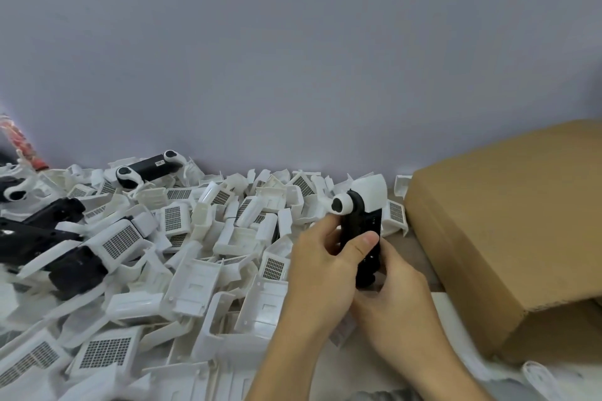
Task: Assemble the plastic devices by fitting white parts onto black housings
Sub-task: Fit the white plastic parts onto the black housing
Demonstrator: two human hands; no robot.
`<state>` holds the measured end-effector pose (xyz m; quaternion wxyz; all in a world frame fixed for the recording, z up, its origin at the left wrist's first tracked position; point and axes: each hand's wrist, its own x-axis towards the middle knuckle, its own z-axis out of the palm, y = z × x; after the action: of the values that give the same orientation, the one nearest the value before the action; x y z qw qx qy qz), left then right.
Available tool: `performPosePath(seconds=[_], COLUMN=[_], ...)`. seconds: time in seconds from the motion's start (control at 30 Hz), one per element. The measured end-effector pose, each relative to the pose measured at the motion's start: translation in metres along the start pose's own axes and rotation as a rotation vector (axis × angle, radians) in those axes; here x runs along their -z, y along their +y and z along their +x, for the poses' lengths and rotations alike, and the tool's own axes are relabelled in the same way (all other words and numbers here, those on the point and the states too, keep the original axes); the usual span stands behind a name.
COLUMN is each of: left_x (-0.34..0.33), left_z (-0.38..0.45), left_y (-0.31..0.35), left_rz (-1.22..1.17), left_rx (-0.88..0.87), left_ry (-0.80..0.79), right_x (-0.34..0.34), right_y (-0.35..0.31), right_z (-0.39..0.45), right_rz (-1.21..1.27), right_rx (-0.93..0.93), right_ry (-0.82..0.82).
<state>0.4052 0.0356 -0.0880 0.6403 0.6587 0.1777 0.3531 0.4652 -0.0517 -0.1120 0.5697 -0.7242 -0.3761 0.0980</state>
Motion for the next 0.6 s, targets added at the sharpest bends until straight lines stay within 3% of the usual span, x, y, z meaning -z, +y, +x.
performPosePath(seconds=[0.1,0.3,0.4,0.6], left_x=[0.001,0.004,0.003,0.002], left_z=[0.001,0.001,-0.002,-0.003], left_y=[-0.002,-0.008,-0.010,-0.009], left_rz=[0.041,0.309,0.459,0.524], left_rx=[-0.043,-0.130,-0.188,-0.180], left_ry=[0.000,-0.039,-0.090,-0.149], right_x=[-0.001,0.004,0.001,0.007], right_y=[0.004,0.005,-0.002,0.001], right_z=[0.002,0.004,0.005,0.012], right_rz=[0.090,0.418,0.492,0.546], right_rx=[-0.009,0.026,0.011,-0.062], right_ry=[-0.043,0.113,0.137,0.339])
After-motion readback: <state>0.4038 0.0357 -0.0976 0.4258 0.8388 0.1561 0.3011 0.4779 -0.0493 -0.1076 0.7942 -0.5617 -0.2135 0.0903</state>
